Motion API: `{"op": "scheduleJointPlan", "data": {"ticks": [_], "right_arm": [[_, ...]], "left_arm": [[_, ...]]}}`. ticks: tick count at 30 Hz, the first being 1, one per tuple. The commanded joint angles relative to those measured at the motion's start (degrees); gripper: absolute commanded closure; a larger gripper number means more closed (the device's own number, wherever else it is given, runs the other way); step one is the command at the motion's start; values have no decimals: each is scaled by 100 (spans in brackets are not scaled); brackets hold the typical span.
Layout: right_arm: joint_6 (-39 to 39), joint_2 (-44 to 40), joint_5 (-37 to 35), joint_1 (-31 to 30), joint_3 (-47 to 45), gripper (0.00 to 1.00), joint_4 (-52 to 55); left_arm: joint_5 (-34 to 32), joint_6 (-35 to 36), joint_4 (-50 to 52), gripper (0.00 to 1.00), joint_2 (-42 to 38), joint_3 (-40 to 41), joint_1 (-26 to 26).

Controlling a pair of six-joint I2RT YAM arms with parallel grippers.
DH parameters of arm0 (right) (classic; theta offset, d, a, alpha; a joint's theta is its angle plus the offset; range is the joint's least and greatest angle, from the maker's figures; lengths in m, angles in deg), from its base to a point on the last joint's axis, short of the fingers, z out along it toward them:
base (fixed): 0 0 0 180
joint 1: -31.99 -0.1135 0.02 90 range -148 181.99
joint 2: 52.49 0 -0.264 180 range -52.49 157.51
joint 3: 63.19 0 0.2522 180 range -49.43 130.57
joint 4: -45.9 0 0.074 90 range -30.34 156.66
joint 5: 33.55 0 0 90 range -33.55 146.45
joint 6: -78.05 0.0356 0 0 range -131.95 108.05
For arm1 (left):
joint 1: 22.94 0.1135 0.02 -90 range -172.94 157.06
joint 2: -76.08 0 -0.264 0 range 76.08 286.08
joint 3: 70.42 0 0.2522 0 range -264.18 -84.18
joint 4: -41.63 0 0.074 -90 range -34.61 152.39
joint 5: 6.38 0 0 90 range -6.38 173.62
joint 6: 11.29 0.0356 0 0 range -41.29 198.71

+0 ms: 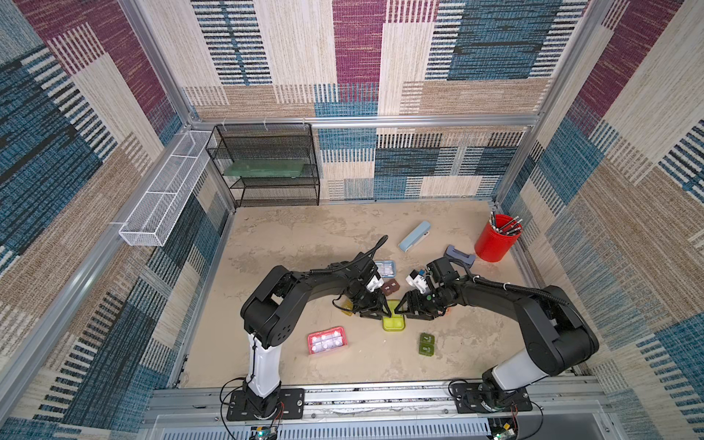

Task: Close pillboxes
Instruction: Adjust the pillbox at the center of the board.

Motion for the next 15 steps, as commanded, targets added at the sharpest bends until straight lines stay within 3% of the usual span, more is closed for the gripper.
{"op": "scheduleJointPlan", "data": {"ticks": [1,15], "right_arm": [[-59,16,102,-10,-11,35,-61],[-150,22,129,28,-42,38,2]], "left_arm": [[-874,-30,407,56,140,82,-17],[-997,-98,417,61,230,153,-53]]}}
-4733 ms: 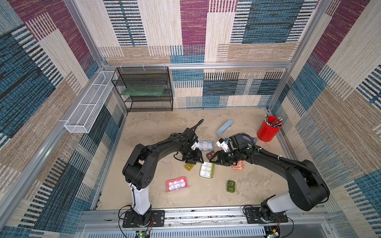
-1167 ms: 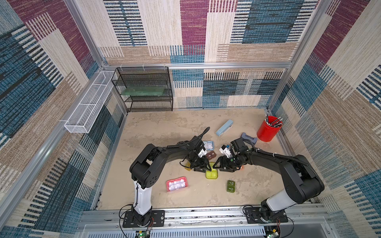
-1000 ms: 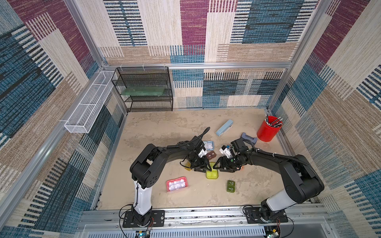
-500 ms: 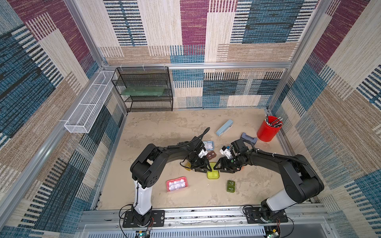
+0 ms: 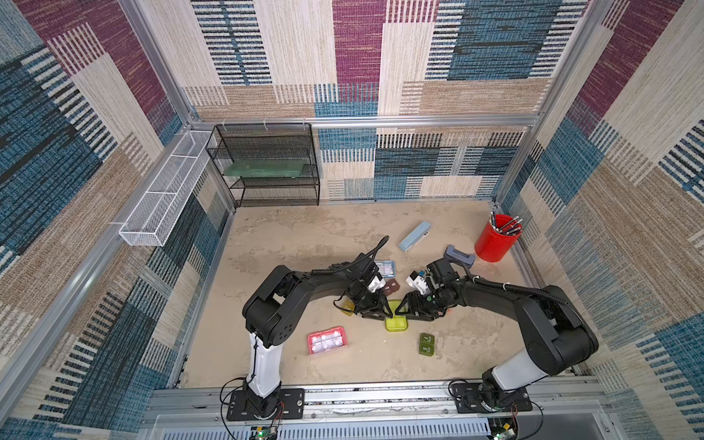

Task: Close pillboxes
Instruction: Adjust the pillbox at the center of the board.

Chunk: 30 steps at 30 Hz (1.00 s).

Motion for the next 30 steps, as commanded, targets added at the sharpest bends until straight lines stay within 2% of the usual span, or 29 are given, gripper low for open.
{"op": "scheduleJointPlan", "data": {"ticks": [1,18,20,22,25,30], "right_arm": [[-113,8,111,25,1,39,8],[-316,85,146,217,9,40,109],[-324,99,155,222,9,40,106],[-338,110,164,237,16,40,109],[-347,110,156,248,10,39,105],[-377,58,113,255,-11,39,174]], "left_arm": [[-1092,-63,507,61,151,105,-18],[-1153,-125,592,66,263,-21,-36],[-1154,-125,624,60,231,-59,-33],[-1190,-125,668,49,148,-73,-36],[-1242,-116,705,40,40,-78,-27],[-1178,-184,598,39,86,-69,50]]}}
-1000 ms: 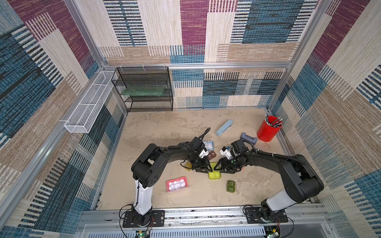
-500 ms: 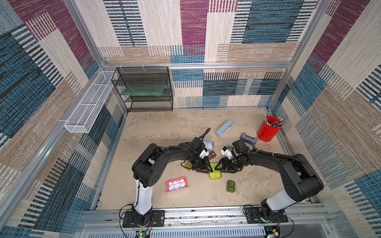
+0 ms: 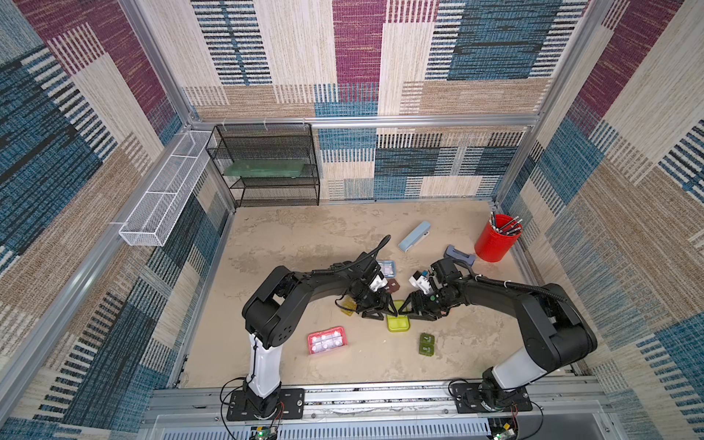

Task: Close pillboxes
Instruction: Adjust the pillbox at the center of the board.

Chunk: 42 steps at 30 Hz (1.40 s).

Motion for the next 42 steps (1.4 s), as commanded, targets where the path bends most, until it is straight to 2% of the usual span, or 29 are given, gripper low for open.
{"op": "scheduleJointPlan", "data": {"ticks": [1,5,12,21,29,42], "right_arm": [[-76,-57,-50,2,-26,40,25],[-46,-67,10,1,-124,40,-55],[33,41,292,-34,-202,40,-386],[113,107,507,-222,81,40,-612],[185,119,483,-249,123,49,-716],[300,-158,984,-255,147,50,-1286]], "left_arm": [[-1149,-100,489,39,176,71,72],[-981,-172,273,44,315,12,101],[-744,-172,41,63,497,76,101],[-538,-242,-175,64,475,242,101],[-492,-223,-128,65,401,262,101],[-344,-323,-204,70,480,174,101]]}}
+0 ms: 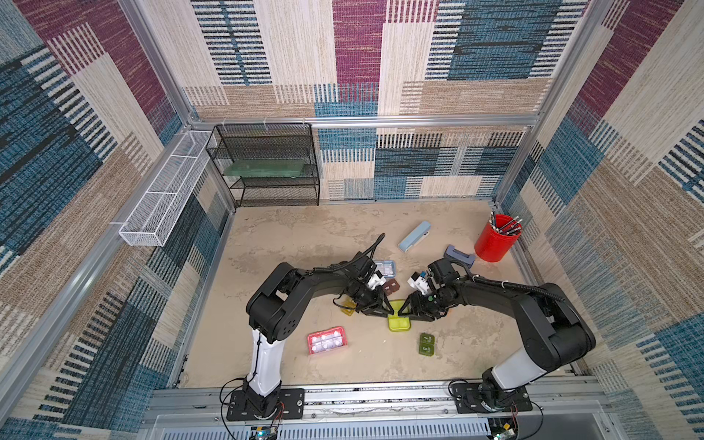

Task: Close pillboxes
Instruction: Adjust the pillbox at the center of the board.

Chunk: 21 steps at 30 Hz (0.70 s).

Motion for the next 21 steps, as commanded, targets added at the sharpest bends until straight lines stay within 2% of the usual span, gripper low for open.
{"op": "scheduleJointPlan", "data": {"ticks": [1,16,18,21], "right_arm": [[3,-137,1087,-45,93,50,-1224],[-36,-289,1339,26,-96,50,-1463],[-21,-294,1383,16,-111,54,-1503],[-39,-314,1373,-17,-112,54,-1469]], "left_arm": [[-945,-155,404,70,144,74,-50],[-874,-257,309,71,3,170,-50],[-854,-258,264,72,20,170,-50],[-838,-258,260,73,34,168,-50]]}}
